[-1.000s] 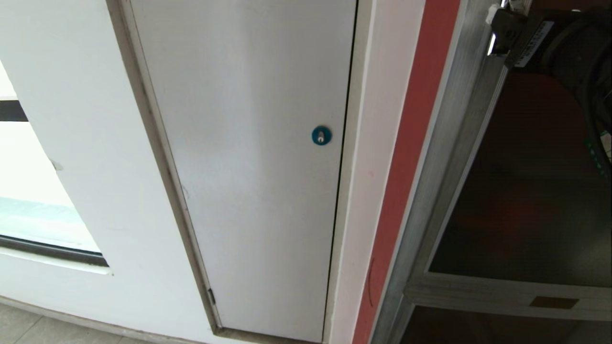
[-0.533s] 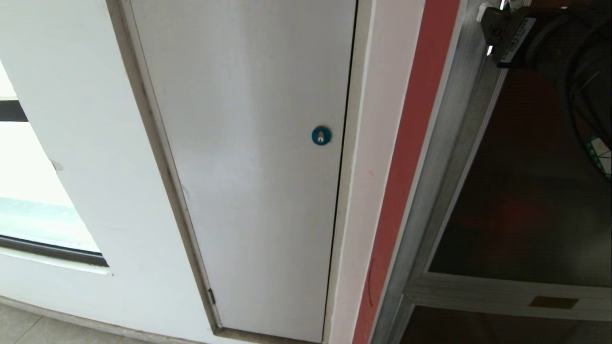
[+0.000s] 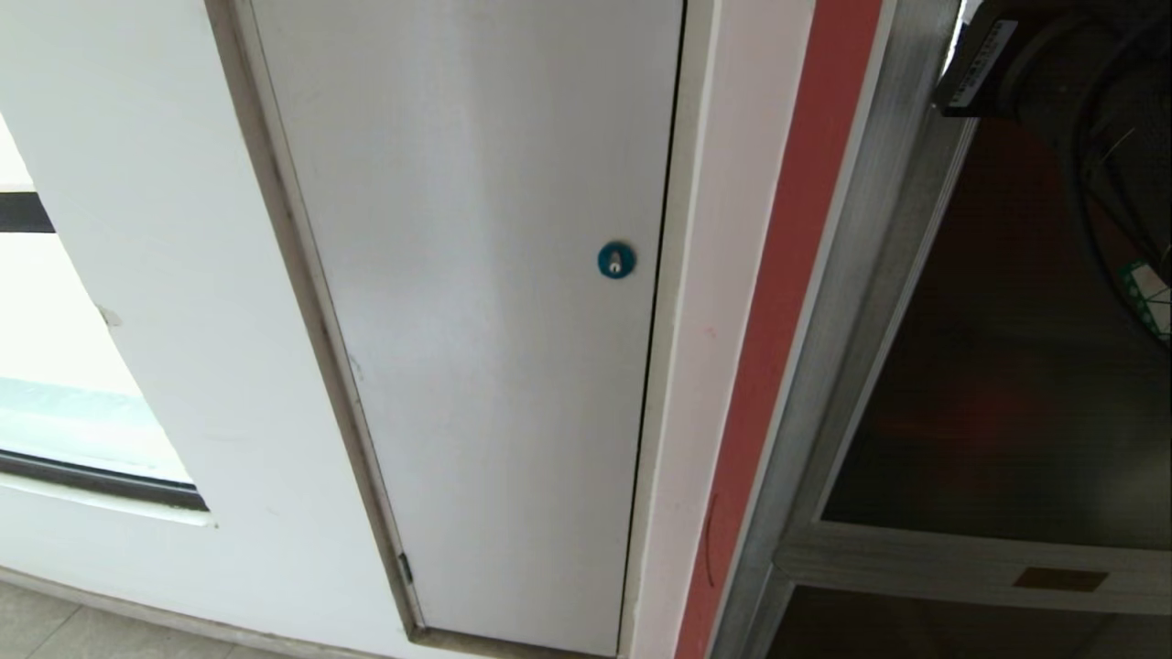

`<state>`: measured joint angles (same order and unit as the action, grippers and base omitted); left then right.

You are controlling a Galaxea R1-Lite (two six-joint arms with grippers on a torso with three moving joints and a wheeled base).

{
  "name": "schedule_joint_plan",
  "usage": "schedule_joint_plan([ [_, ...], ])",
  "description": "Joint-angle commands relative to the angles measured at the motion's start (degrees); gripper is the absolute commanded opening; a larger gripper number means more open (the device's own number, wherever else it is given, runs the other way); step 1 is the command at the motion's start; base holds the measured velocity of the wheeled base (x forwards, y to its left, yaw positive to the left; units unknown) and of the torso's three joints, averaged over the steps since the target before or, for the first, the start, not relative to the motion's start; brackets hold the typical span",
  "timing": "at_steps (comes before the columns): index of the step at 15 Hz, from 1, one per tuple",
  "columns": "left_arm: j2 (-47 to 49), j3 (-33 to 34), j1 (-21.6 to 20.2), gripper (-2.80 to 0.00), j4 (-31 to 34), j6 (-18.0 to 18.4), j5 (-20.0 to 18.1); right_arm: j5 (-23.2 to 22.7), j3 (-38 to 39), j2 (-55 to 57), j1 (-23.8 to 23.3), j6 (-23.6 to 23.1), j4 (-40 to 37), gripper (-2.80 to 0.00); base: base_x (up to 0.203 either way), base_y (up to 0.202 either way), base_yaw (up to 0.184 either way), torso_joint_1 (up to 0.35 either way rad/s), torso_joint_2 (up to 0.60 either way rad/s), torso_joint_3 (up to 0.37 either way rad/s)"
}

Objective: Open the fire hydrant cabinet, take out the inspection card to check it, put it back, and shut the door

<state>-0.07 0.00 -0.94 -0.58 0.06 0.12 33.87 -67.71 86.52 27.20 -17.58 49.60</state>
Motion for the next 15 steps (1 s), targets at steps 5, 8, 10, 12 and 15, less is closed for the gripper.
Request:
schedule_joint_plan([
  [5,0.07,0.26,-0.03,-2.80,-0.03,0.01,-0.04,0.49,0.12,-0.56,0.05,-0.09,0.23,-2.80,0.000,0.000,0.000,0.000,0.00,0.000],
  [8,0.03,0.26,-0.04,-2.80,-0.03,0.01,-0.04,0.49,0.38,-1.58,0.67,-0.09,0.03,-2.80,0.000,0.000,0.000,0.000,0.00,0.000],
  [10,-0.01,0.26,-0.04,-2.80,-0.03,-0.06,-0.04,0.58,0.57,-3.00,2.29,-0.09,-0.31,-2.80,0.000,0.000,0.000,0.000,0.00,0.000],
  [12,0.04,0.26,-0.03,-2.80,-0.03,-0.05,0.00,0.69,0.99,-4.66,3.32,-0.09,-2.23,-2.80,0.000,0.000,0.000,0.000,0.00,0.000],
  [15,0.02,0.26,-0.03,-2.80,-0.03,-0.04,0.01,1.86,1.13,-5.94,4.55,-0.09,-3.04,-2.80,0.000,0.000,0.000,0.000,0.00,0.000],
])
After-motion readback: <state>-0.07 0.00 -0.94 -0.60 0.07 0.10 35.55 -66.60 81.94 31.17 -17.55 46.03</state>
